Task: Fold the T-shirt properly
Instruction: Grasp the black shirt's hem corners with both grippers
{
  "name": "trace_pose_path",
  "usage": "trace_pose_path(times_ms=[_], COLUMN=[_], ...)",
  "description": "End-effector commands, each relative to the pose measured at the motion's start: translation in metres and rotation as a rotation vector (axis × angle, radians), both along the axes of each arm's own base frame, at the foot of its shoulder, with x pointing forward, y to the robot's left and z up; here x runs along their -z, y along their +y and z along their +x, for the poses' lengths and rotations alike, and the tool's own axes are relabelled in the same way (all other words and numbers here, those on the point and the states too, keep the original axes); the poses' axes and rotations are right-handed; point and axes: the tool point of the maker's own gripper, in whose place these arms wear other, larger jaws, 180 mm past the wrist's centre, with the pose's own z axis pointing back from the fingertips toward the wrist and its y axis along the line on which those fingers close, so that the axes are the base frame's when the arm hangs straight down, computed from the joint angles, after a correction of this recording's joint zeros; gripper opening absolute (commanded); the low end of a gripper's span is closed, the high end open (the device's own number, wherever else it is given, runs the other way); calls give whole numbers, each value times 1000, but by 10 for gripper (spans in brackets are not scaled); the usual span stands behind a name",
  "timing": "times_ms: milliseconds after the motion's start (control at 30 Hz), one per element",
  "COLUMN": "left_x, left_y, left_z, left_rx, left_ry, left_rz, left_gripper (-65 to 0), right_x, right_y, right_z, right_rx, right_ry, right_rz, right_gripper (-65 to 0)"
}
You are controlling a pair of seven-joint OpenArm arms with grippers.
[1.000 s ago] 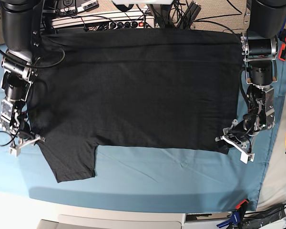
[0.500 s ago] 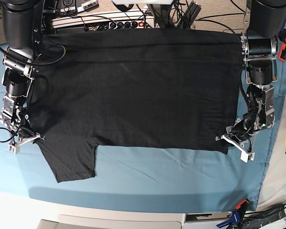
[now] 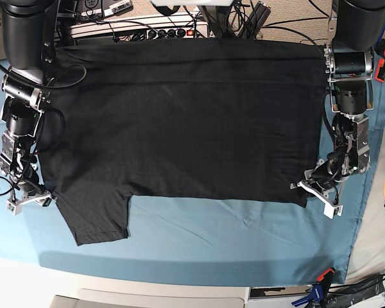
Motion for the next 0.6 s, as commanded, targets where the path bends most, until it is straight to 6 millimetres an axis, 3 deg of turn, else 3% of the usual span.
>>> trace_pose_path(times_ms=[0,433,567], left_x=[-8,-11,-11], left_y=[2,-5,-5], left_z=[5,5,5], left_rx=[12,59,58], left_ry=[-6,-26,-27], left_rz=[14,6,3], left_gripper=[-650,-650,-650], right_x=[-28,-6,-2], right_y=[-10,-8,3], right_z=[13,-1,2], right_rx=[10,2,-13], right_ry=[-70,-25,-24], right_rz=[-21,-41,-18], right_gripper=[-323,-323,-323])
